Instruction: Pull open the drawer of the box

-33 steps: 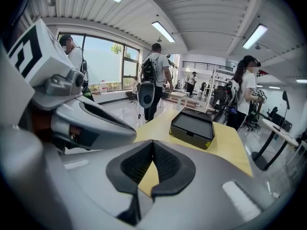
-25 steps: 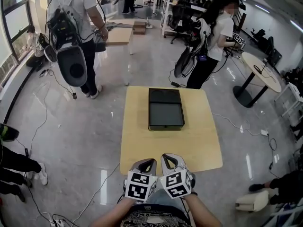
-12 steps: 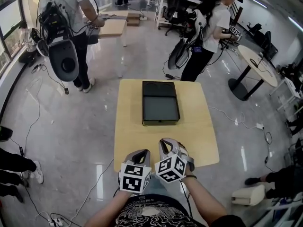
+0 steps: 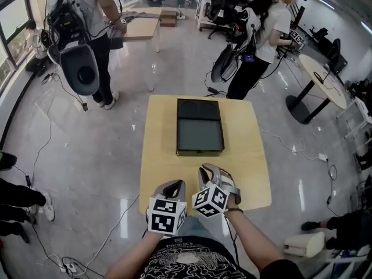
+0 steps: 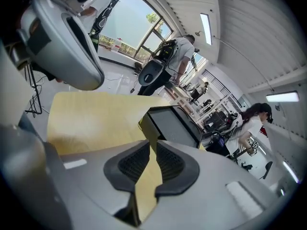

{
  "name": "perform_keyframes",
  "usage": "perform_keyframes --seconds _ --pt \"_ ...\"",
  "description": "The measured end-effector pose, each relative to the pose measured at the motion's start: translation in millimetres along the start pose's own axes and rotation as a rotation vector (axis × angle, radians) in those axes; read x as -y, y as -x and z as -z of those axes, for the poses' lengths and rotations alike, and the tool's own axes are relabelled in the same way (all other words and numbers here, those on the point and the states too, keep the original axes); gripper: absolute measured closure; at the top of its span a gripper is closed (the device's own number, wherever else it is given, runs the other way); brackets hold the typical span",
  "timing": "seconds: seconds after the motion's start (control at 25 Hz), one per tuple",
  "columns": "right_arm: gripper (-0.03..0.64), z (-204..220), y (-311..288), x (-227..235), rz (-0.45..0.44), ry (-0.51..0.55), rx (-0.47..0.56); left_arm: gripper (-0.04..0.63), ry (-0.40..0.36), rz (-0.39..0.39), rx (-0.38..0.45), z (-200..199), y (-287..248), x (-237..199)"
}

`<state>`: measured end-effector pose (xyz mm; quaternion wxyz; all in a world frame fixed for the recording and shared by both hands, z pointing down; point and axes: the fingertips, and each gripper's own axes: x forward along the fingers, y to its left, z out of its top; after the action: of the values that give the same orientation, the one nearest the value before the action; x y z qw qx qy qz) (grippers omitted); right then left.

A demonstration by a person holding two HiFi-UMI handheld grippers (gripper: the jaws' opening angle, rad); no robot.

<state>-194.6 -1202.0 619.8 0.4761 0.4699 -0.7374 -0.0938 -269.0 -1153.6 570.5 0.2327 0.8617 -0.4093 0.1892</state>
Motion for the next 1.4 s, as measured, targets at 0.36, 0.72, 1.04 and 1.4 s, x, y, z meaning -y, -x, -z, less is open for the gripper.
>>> perform_keyframes --seconds 0.36,0.72,1.04,1.4 --pt "0.572 0 -140 87 0.012 0.134 -0.038 0.575 0.029 -0.036 -0.011 -69 -118 -60" --pt "0.576 17 -259 195 -0.015 0.233 -0.073 0.575 0.059 -0.066 -0.021 -157 -244 -96" --pt "0.547 -41 -384 233 -0.026 0.342 -0.106 0.575 0.076 -0.091 -0.023 -221 -310 -209" --pt "0.526 -77 -443 267 0.004 0.423 -0.131 0.575 0.086 -0.110 -0.036 -272 -339 -265"
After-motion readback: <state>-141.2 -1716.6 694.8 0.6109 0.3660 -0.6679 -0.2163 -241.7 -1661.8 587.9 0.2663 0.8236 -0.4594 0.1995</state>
